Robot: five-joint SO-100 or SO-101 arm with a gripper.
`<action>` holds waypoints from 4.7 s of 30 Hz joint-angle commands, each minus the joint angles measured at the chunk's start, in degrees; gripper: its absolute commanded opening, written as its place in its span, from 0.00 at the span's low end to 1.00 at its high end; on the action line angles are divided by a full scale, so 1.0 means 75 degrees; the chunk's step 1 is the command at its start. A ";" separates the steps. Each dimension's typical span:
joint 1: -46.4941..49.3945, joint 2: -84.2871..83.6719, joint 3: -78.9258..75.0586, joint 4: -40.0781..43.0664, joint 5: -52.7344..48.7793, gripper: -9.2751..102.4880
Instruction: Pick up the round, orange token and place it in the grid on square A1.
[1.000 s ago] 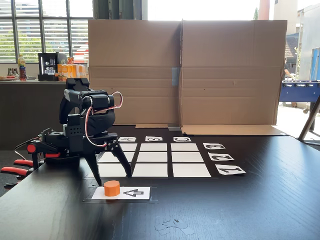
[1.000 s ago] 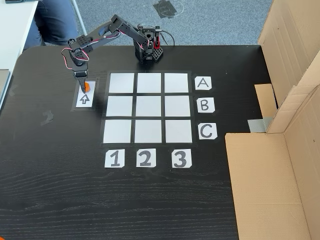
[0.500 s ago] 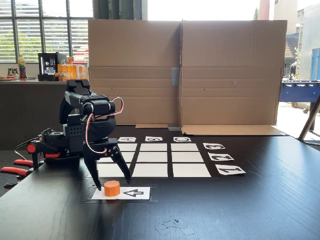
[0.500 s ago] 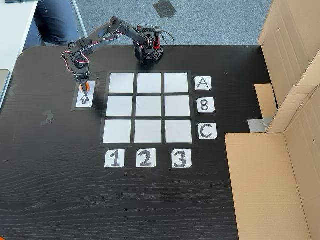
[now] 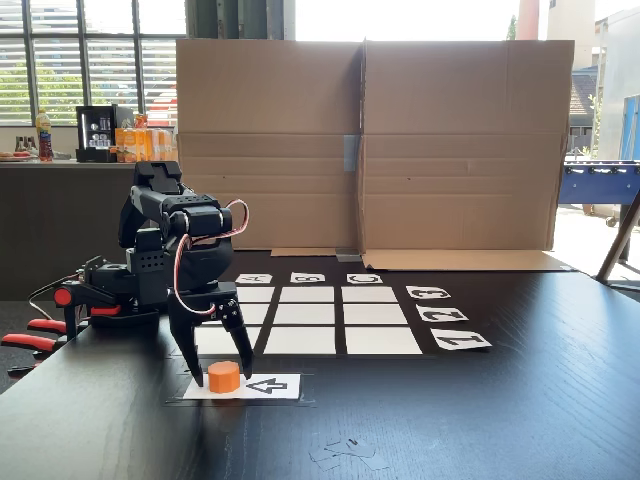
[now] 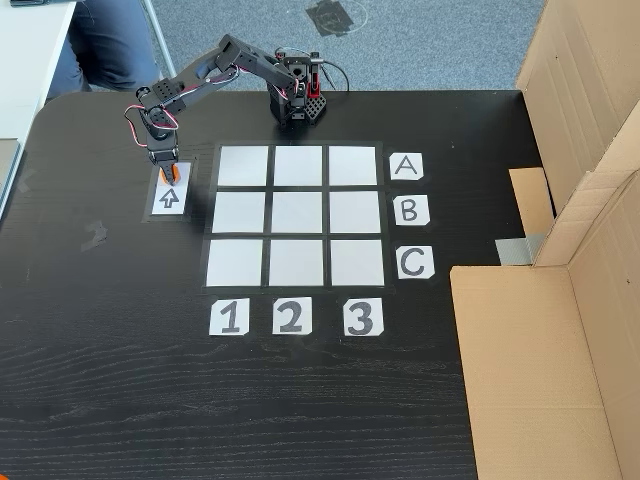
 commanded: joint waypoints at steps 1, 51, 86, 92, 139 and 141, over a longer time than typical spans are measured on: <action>-0.0082 0.0059 -0.0281 -0.0059 0.0000 0.17; -0.0645 1.1496 1.0090 -0.0305 -0.1371 0.10; -0.1969 0.8168 1.0922 -0.3012 -0.1312 0.11; -0.1969 0.8063 1.0934 -0.3012 -0.1289 0.11; -0.1137 0.7969 1.0125 -0.3422 -0.1336 0.37; -0.0984 0.8121 0.9820 -0.3422 -0.1336 0.37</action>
